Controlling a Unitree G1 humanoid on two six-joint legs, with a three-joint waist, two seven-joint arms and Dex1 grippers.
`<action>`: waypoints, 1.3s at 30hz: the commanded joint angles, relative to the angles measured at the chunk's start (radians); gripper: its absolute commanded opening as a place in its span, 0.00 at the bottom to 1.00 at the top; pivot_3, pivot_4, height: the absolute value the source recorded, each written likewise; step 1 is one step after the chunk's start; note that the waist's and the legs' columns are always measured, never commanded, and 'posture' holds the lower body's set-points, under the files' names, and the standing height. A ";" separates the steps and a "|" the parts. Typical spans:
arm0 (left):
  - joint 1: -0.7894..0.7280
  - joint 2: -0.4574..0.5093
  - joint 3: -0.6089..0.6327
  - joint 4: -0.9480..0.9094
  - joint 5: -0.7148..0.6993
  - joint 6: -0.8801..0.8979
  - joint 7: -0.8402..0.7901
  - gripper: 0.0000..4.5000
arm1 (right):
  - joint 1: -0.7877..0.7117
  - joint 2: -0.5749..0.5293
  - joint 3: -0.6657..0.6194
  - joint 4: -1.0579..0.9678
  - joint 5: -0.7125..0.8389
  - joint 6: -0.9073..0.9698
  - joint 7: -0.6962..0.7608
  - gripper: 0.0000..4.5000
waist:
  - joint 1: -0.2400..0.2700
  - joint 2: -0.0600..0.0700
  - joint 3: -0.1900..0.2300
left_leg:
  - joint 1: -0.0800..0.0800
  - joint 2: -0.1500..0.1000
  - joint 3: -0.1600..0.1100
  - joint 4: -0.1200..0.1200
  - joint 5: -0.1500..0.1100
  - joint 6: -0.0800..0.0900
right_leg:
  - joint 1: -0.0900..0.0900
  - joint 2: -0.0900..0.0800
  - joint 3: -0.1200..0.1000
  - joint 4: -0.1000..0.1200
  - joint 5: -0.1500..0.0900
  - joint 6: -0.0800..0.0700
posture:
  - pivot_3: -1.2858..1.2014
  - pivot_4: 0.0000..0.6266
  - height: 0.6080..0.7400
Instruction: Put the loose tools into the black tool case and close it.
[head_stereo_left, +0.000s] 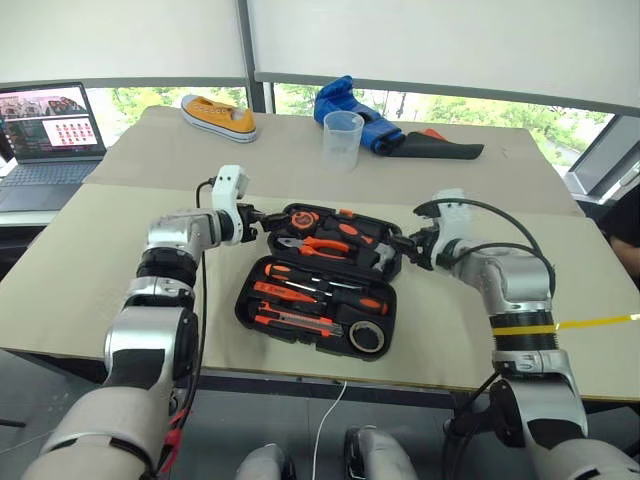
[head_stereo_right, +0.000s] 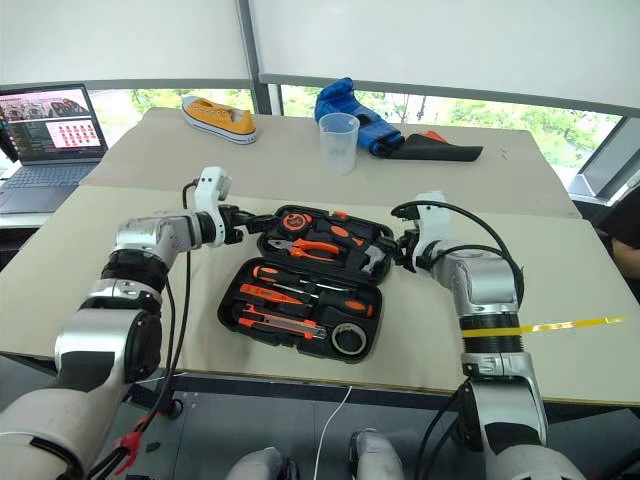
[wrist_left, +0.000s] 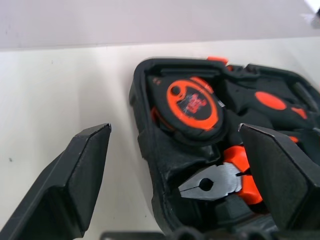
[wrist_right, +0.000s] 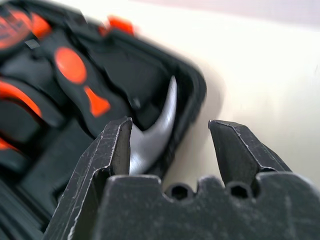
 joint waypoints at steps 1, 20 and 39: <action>-0.038 -0.024 -0.013 0.058 0.027 -0.043 0.023 0.87 | -0.031 0.002 -0.007 -0.006 0.016 0.089 -0.012 0.64 | -0.001 0.000 0.000 | 0.000 0.000 0.000 0.000 0.000 0.000 | 0.000 0.000 0.000 0.000 0.000 0.000 | 0.52 0.24 0.88; -0.058 -0.030 0.055 0.083 0.006 -0.080 -0.018 0.26 | -0.053 0.034 -0.048 -0.046 0.004 -0.118 -0.011 0.00 | -0.006 0.000 0.000 | 0.001 0.000 0.000 0.000 0.000 0.000 | 0.000 -0.001 0.001 0.002 0.000 0.000 | 0.52 0.24 0.88; 0.432 -0.055 0.010 -0.625 0.058 -0.652 0.031 0.24 | 0.343 -0.071 0.110 -0.168 -0.356 -1.191 -0.055 0.00 | -0.007 0.001 0.000 | -0.016 -0.001 0.007 -0.003 0.001 -0.002 | -0.017 0.000 -0.003 -0.002 0.000 0.000 | 0.52 0.24 0.88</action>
